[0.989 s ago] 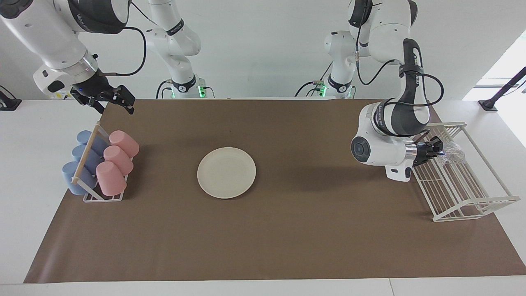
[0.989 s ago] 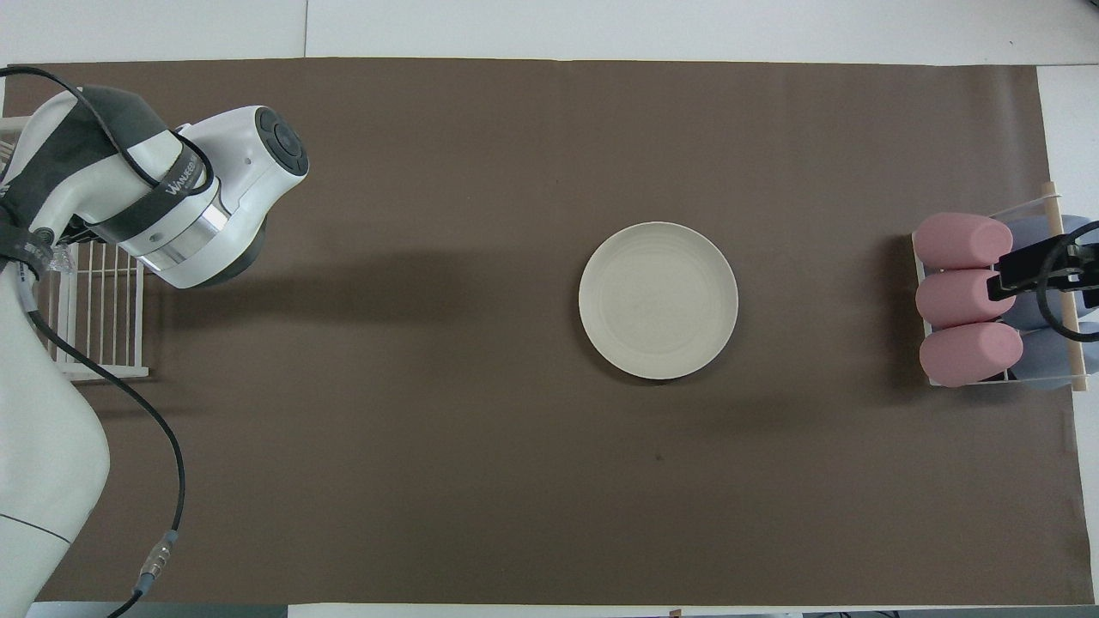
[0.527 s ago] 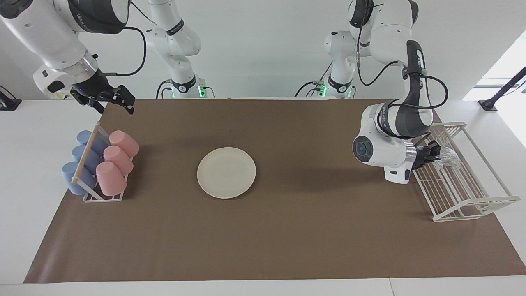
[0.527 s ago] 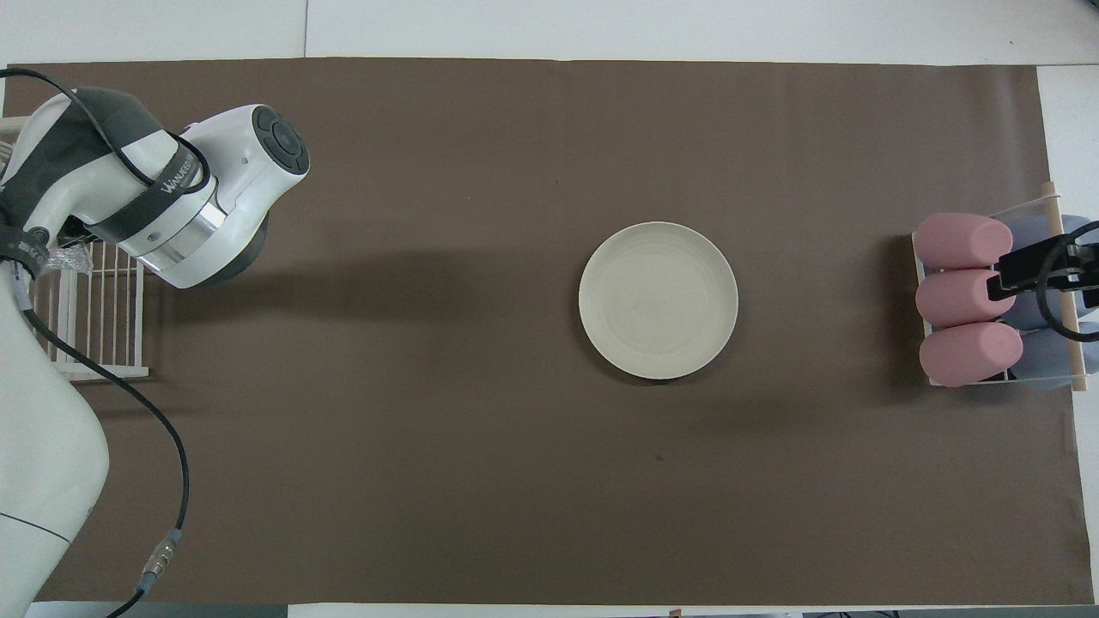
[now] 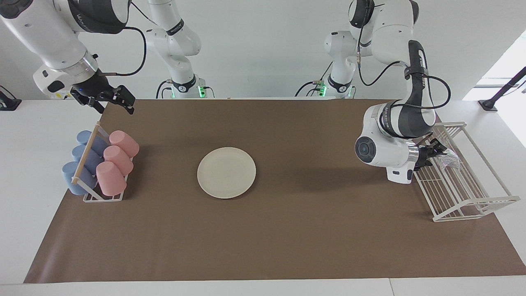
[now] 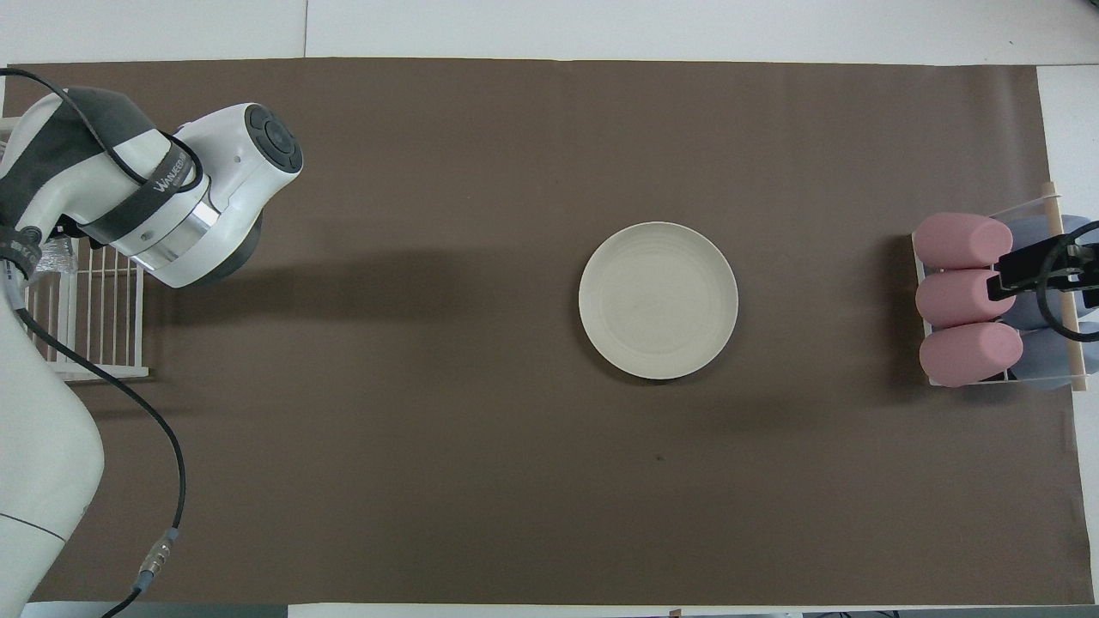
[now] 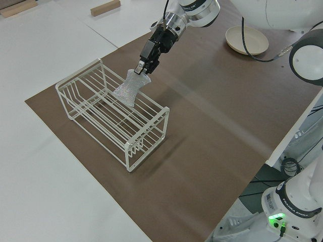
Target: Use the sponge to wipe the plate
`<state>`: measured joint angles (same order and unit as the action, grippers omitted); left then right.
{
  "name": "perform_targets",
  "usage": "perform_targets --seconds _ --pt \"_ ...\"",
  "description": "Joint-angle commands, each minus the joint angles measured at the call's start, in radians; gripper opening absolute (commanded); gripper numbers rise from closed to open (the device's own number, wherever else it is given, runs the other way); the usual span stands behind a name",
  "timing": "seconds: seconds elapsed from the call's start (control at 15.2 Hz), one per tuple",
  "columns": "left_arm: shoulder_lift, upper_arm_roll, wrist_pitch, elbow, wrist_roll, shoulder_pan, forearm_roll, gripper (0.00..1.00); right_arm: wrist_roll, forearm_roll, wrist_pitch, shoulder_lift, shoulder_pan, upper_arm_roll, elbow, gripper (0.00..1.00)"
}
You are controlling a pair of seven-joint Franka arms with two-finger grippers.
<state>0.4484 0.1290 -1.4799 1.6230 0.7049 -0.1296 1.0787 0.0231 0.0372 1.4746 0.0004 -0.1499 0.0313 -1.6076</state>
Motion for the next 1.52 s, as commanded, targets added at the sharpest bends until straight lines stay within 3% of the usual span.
perform_targets --seconds 0.0,0.26,0.46,0.92,1.12,1.32,1.45 --pt "-0.007 0.003 -0.019 0.005 0.010 0.010 -0.005 1.00 0.014 -0.007 -0.014 -0.005 -0.005 0.006 -0.002 1.00" --pt "-0.013 0.009 -0.032 -0.005 -0.001 0.022 -0.028 1.00 0.014 -0.007 -0.014 -0.005 -0.005 0.006 -0.002 1.00" --pt "-0.106 0.009 -0.135 -0.005 -0.025 0.073 -0.233 1.00 0.014 -0.007 -0.014 -0.005 -0.005 0.006 -0.002 1.00" --pt "-0.295 0.000 -0.132 -0.005 -0.148 0.123 -0.690 1.00 0.014 -0.007 -0.014 -0.005 -0.005 0.006 -0.002 1.00" --pt "-0.388 0.000 -0.115 0.018 -0.318 0.178 -0.926 1.00 0.014 -0.007 -0.014 -0.005 -0.005 0.006 -0.002 1.00" --pt "-0.483 -0.002 -0.073 0.090 -0.499 0.186 -1.010 1.00 0.014 -0.007 -0.014 -0.005 -0.005 0.006 -0.002 1.00" --pt "-0.513 -0.002 -0.074 0.106 -0.518 0.174 -1.068 1.00 0.014 -0.007 -0.014 -0.005 -0.005 0.006 -0.002 1.00"
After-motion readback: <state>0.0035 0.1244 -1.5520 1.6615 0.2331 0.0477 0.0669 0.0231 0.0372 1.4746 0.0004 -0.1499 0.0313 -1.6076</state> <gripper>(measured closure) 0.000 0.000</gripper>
